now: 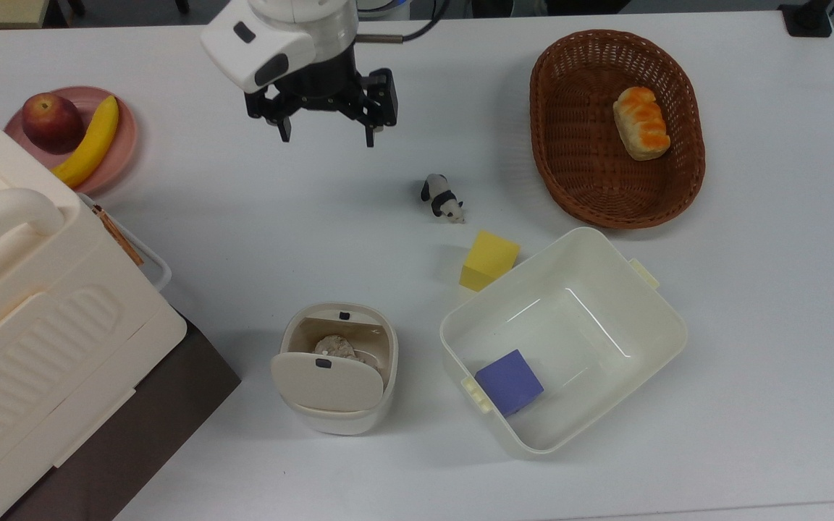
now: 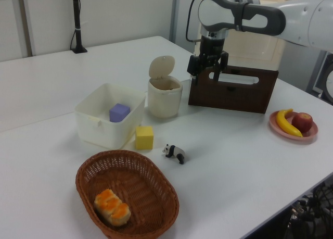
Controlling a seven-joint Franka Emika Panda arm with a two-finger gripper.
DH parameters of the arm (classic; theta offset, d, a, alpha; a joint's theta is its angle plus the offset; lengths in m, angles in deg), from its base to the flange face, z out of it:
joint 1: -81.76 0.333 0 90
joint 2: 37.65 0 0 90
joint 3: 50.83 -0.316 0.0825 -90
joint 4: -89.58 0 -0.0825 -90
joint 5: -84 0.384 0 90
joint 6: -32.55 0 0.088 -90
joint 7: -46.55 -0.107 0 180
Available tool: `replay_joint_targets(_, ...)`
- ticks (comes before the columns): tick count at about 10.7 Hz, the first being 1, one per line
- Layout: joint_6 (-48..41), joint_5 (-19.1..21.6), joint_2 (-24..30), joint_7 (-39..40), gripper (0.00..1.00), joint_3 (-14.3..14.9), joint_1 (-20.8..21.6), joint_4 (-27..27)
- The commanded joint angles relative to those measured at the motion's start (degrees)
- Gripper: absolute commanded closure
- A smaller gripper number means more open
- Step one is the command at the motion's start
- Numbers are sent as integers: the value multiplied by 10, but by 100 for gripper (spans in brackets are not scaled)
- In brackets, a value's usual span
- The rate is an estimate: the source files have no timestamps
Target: Grab it up and put it in the trash
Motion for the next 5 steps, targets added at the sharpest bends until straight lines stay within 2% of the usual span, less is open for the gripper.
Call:
replay_joint_targets(1,-7,7,23,23,0,6,-15,-18)
replay_joint_targets(5,-7,6,27,23,0,5,-16,-19)
